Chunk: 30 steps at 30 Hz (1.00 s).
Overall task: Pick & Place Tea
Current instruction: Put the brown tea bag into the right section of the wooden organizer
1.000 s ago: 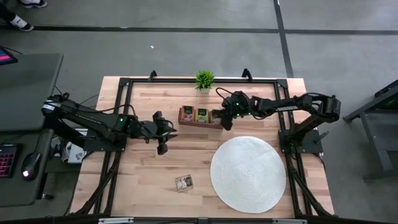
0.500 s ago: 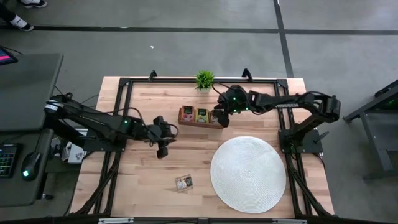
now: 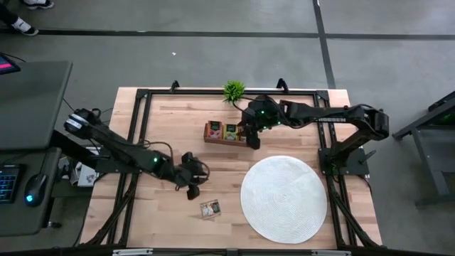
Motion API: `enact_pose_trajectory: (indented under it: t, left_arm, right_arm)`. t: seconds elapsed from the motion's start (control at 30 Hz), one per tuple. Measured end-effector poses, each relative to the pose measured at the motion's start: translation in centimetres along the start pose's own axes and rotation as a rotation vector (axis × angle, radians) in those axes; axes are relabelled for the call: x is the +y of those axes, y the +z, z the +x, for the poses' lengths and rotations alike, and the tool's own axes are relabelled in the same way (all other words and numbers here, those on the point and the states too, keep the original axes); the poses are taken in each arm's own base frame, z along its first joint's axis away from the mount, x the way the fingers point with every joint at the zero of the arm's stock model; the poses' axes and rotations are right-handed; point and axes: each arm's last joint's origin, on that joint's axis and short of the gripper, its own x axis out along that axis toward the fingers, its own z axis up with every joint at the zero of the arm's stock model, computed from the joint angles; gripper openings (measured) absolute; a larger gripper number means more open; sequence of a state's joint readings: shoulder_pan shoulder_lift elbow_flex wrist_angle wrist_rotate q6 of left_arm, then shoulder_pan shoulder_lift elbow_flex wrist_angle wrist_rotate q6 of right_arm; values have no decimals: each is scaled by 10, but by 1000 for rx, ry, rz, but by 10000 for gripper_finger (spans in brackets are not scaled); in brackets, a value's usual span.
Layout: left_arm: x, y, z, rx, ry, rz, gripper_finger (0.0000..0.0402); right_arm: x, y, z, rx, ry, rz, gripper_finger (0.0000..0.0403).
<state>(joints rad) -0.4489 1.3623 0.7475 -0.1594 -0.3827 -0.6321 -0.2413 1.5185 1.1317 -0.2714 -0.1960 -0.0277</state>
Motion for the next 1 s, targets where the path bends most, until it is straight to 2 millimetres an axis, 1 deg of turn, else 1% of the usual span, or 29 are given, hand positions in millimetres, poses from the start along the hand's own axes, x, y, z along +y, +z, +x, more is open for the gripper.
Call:
enact_pose_trajectory:
  t: [0.13, 0.3, 0.4, 0.53, 0.67, 0.83, 0.9, 1.0]
  left_arm:
    - [-13, -12, -2, -16, 12, -64, 92]
    - [-29, -28, 4, -34, 17, -151, 92]
    - [-40, -39, 6, -34, -5, -188, 92]
    - [-52, -54, 16, -21, -36, -228, 92]
    - [-62, -64, 24, -15, -87, -237, 92]
    - [-64, -73, 33, 28, -112, -226, 92]
    - [-67, -74, 32, 42, -135, -195, 92]
    - [-70, -79, 29, 66, -158, -142, 92]
  right_arm:
    - [12, 1, 1, 5, 68, -18, 182]
    - [32, -3, 4, 41, 120, -56, 182]
    - [49, -4, 5, 47, 155, -87, 182]
    - [76, -6, 6, 53, 174, -131, 182]
    - [100, -9, 6, 55, 144, -111, 181]
    - [128, -12, 6, 5, 128, -24, 181]
    - [140, -14, 9, -16, 140, 19, 181]
    - [157, -23, 20, 3, 135, 70, 181]
